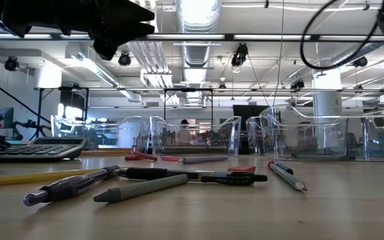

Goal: Sort crayons/erasers/pens/pencils in bins
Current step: Put the blue pencil into the top left transparent bin

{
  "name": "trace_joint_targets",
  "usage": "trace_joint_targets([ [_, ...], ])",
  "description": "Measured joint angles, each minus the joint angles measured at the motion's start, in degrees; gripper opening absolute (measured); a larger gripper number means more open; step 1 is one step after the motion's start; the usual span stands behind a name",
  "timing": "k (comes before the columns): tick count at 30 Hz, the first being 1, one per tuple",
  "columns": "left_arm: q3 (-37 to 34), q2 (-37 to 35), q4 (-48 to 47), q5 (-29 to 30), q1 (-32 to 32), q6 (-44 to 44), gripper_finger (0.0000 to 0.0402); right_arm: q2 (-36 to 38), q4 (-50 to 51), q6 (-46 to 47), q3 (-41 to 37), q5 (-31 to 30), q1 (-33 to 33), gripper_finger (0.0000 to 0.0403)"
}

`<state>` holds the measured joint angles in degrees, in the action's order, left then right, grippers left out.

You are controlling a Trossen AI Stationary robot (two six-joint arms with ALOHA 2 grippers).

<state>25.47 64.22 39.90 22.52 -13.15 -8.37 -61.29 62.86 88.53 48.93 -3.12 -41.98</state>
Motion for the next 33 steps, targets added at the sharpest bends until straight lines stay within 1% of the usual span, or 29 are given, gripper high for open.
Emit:
trace_joint_targets([
  [3,0.0,-0.32,0.12,0.0,0.0,0.29,0.0141,1.74,-4.71,6.4,-4.89,1.74,-2.59,0.0208],
  [7,0.0,-0.47,0.1,0.0,0.0,0.28,0.0141,2.4,-9.95,14.3,-10.33,1.69,-6.05,0.0218],
  [12,0.0,-0.52,0.13,0.0,-0.02,0.14,0.0141,1.26,-9.98,25.53,-13.99,2.05,-9.82,0.0219],
  [14,0.0,-0.52,0.16,0.0,-0.02,0.12,0.0141,0.9,-10.2,28.54,-14.49,3.2,-11.03,0.0219],
  [18,0.0,-0.52,0.17,0.0,-0.02,0.12,0.0141,0.69,-12.08,32.52,-14.71,3.68,-13.26,0.0219],
  [22,0.0,-0.52,0.15,0.0,-0.02,0.1,0.0141,0.46,-16.01,35.99,-15.46,3.59,-15.99,0.0219],
  [28,0.0,-0.52,0.15,0.0,-0.02,0.07,0.0141,-1.41,-18.89,43.68,-17.53,3.62,-20.26,0.0219],
  [33,0.0,-0.52,0.17,0.0,-0.02,0.0,0.0141,-3.63,-20.33,44.34,-17.79,3.72,-21.04,0.0219],
])
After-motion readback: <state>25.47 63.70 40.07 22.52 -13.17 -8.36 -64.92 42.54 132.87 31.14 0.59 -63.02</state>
